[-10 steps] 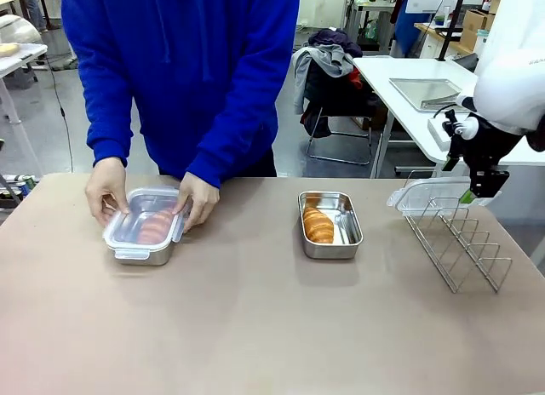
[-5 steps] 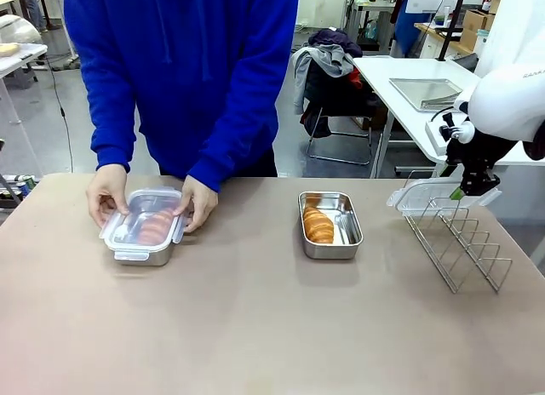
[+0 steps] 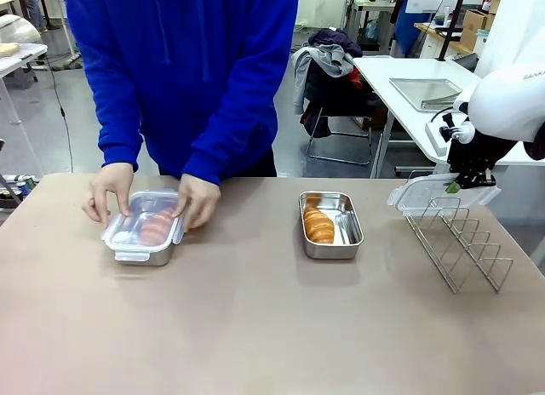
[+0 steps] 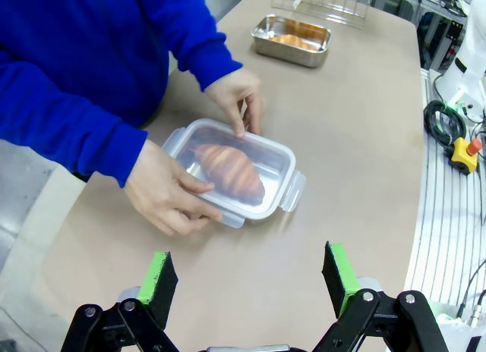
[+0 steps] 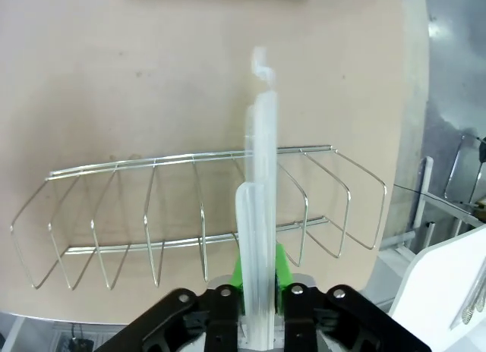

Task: Place the bread in airtight containers.
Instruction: Pick up one Airtight Container lid and hand it to the human, then release when the human grabs the Airtight Container lid.

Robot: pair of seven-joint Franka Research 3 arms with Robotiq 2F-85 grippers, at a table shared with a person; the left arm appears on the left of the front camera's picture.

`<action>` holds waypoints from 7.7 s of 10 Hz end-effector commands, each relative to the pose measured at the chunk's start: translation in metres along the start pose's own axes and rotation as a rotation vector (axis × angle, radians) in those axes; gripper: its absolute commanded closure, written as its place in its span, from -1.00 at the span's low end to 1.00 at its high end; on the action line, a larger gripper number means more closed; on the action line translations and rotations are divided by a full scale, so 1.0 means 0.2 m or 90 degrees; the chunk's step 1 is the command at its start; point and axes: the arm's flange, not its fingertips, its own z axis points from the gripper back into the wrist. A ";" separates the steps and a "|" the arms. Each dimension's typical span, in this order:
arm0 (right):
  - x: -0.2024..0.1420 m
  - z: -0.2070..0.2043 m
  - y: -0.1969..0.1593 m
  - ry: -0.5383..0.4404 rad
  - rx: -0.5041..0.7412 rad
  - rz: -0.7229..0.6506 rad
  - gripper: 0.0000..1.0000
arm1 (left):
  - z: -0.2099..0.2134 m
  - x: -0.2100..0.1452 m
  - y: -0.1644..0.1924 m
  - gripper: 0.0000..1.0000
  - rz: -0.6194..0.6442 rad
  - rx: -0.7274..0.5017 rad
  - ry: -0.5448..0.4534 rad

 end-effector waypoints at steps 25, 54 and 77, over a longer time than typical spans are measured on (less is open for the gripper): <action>0.58 0.99 0.15 -0.212 -0.324 0.383 0.93 | 0.00 0.00 0.00 -1.00 -0.013 0.000 -0.014; 0.60 0.99 0.17 -0.191 -0.291 0.372 0.93 | 0.00 0.00 0.00 -1.00 -0.013 0.000 -0.014; -0.72 0.93 0.60 -0.536 -0.075 -0.378 -1.00 | 0.00 0.00 0.00 -1.00 -0.013 0.000 -0.014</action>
